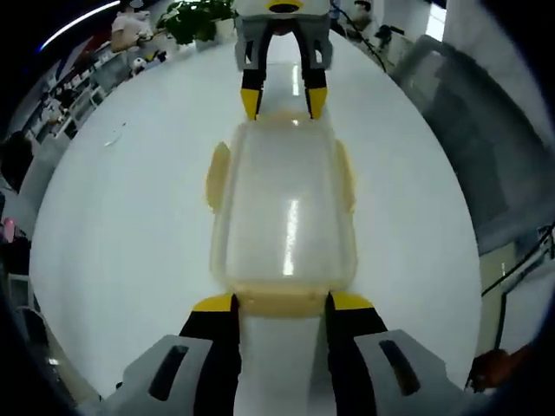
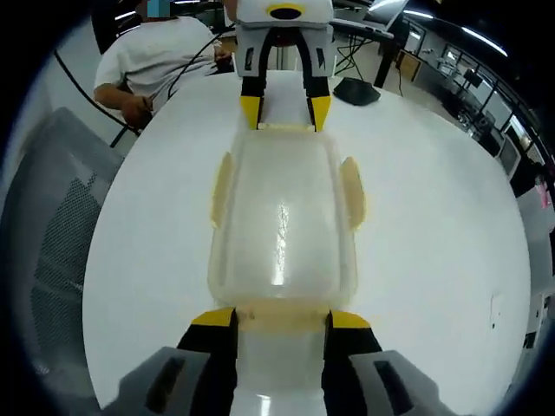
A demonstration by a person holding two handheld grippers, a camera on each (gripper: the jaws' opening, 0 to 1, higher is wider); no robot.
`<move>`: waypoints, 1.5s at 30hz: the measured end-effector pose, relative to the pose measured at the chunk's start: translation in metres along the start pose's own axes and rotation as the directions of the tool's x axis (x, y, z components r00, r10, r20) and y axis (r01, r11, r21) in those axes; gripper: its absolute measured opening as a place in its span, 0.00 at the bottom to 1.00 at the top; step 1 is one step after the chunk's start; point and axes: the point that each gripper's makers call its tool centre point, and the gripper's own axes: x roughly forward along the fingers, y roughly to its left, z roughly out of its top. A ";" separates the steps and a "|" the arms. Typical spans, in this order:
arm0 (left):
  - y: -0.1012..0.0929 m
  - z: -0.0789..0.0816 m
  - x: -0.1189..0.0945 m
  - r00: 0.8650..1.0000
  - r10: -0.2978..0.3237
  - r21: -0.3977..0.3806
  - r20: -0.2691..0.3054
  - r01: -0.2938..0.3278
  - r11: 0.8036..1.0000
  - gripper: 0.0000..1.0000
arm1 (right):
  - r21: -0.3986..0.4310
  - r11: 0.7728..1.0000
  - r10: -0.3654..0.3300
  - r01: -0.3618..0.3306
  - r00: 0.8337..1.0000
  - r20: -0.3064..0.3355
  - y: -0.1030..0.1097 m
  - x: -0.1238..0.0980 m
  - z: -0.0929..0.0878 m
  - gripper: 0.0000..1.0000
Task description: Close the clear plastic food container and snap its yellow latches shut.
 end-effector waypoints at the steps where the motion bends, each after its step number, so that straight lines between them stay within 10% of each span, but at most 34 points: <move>1: 0.000 0.000 0.000 1.000 0.000 0.001 -0.004 0.000 1.000 0.37 | -0.001 1.000 0.003 -0.003 1.000 0.003 0.001 0.000 0.000 0.35; 26: -0.012 0.004 -0.016 0.994 0.097 -0.026 -0.056 -0.099 0.995 0.36 | -0.041 0.999 0.007 -0.006 0.999 0.032 0.006 -0.012 0.007 0.34; 45: -0.016 0.047 -0.042 0.990 0.134 -0.030 -0.038 -0.135 0.990 0.36 | -0.073 0.997 -0.032 0.037 0.997 0.068 0.009 -0.062 -0.001 0.34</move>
